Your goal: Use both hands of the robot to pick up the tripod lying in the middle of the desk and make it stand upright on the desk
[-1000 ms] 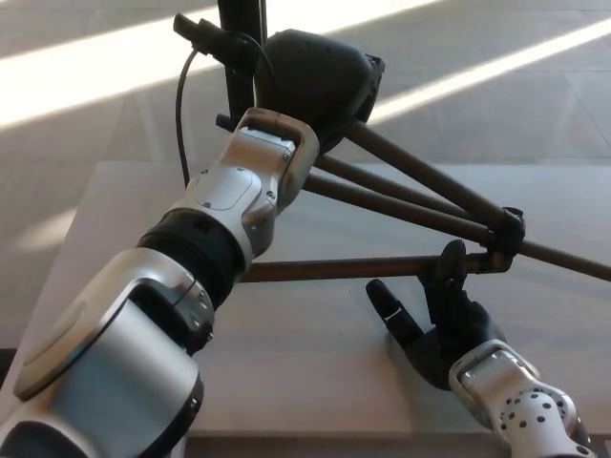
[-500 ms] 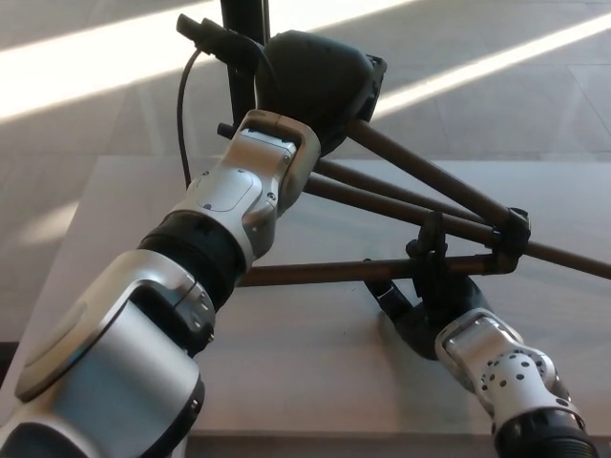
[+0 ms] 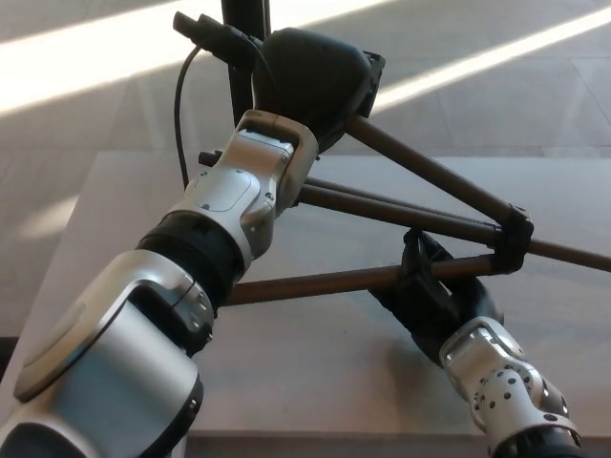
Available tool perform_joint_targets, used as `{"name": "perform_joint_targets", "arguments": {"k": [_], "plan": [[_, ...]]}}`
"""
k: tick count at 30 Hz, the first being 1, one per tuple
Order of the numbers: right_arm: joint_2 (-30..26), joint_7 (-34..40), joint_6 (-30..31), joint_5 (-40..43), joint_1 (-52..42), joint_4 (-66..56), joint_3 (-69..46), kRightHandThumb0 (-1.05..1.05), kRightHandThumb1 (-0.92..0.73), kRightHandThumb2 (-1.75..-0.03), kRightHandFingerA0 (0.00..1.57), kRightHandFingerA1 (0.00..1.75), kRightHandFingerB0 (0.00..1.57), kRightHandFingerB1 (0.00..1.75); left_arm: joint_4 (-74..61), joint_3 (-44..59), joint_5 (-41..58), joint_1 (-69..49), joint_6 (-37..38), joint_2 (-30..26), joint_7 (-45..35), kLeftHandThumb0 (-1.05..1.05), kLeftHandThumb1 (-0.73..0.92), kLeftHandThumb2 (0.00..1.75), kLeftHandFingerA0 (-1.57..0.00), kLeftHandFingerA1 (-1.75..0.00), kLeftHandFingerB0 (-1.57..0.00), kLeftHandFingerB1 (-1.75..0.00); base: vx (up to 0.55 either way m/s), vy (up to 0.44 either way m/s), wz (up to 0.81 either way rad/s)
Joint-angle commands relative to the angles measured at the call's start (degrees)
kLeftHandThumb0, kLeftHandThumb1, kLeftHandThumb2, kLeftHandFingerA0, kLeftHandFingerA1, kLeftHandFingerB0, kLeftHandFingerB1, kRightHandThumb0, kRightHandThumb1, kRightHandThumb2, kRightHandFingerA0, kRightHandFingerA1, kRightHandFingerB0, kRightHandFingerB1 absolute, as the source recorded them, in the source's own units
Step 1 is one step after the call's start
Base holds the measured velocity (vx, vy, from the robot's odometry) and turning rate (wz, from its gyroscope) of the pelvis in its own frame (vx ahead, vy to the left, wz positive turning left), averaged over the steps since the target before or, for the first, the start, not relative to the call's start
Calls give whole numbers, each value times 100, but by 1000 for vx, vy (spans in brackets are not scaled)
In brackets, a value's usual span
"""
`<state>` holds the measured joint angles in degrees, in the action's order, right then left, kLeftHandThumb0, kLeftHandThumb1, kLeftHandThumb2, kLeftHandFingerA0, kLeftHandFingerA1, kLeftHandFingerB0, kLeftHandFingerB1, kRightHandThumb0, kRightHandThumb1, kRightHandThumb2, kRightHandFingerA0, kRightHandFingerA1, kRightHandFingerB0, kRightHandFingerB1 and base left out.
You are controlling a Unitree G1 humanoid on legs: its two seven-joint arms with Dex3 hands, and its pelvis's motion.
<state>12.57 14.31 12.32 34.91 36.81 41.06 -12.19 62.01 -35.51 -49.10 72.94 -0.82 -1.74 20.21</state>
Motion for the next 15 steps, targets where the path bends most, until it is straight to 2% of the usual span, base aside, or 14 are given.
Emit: {"name": "perform_joint_targets", "arguments": {"k": [1, 2, 3, 4, 5, 6, 7, 11, 12, 13, 14, 15], "plan": [[104, 46, -108, -757, -233, -336, 437, -66, -30, -129, 156, 150, 137, 135, 10, 26, 34, 62, 189, -20, 332, -23, 57, 96, -95, -175, -76, -146, 0, 0, 0], [78, 67, -81, -817, -255, -371, 492, -66, -30, -129, 156, 150, 137, 135, 13, 23, 32, 61, 179, -17, 329, -23, 57, 96, -95, -175, -76, -146, 0, 0, 0], [5, 5, -85, -926, -309, -449, 616, -84, -25, -143, 154, 157, 135, 139, 23, -47, -38, 76, 138, -46, 265, -24, 58, 97, -95, -175, -77, -137, 0, 0, 0], [-56, -90, -96, -947, -349, -514, 660, -73, -29, -129, 157, 152, 136, 135, 26, -57, -48, 63, 151, -54, 298, -25, 59, 92, -95, -175, -77, -136, 0, 0, 0], [-71, -52, -65, -976, -339, -538, 675, -79, -29, -133, 156, 153, 136, 134, 17, -59, -39, 54, 148, -65, 228, -25, 59, 91, -94, -175, -76, -133, 0, 0, 0], [-90, -14, -49, -1012, -349, -596, 703, -72, -32, -123, 157, 146, 142, 136, -4, -53, -23, 48, 105, -58, 135, -26, 63, 90, -94, -175, -76, -129, 0, 0, 0], [-103, -30, -61, -1011, -361, -639, 703, -73, -35, -119, 157, 147, 142, 137, -6, -47, -12, 48, 94, -52, 111, -25, 62, 91, -94, -175, -77, -118, 0, 0, 0], [-189, 49, -53, -1149, -375, -791, 711, -72, -35, -121, 157, 147, 144, 138, 16, -62, -6, 48, 83, -14, 63, -25, 63, 90, -91, -175, -77, -118, 0, 0, 0], [-199, 92, -18, -1132, -351, -808, 663, -72, -38, -119, 157, 146, 142, 138, 21, -46, 20, 52, 90, -2, 23, -25, 64, 89, -91, -175, -76, -125, 0, 0, 0], [-200, 109, 0, -1131, -341, -818, 640, -72, -38, -119, 157, 146, 142, 138, 20, -39, 32, 53, 91, 1, 6, -25, 64, 89, -91, -175, -76, -125, 0, 0, 0], [-186, 272, 78, -975, -262, -964, 428, -65, -38, -120, 156, 147, 138, 135, 15, -52, 17, 46, 108, -9, 40, -24, 58, 86, -93, -175, -77, -125, 0, 0, 0], [-222, 298, 29, -1070, -268, -1077, 439, -62, -39, -120, 155, 148, 133, 136, 9, -71, -9, 41, 125, -28, 79, -24, 60, 85, -93, -175, -79, -118, 0, 0, 0]]}}
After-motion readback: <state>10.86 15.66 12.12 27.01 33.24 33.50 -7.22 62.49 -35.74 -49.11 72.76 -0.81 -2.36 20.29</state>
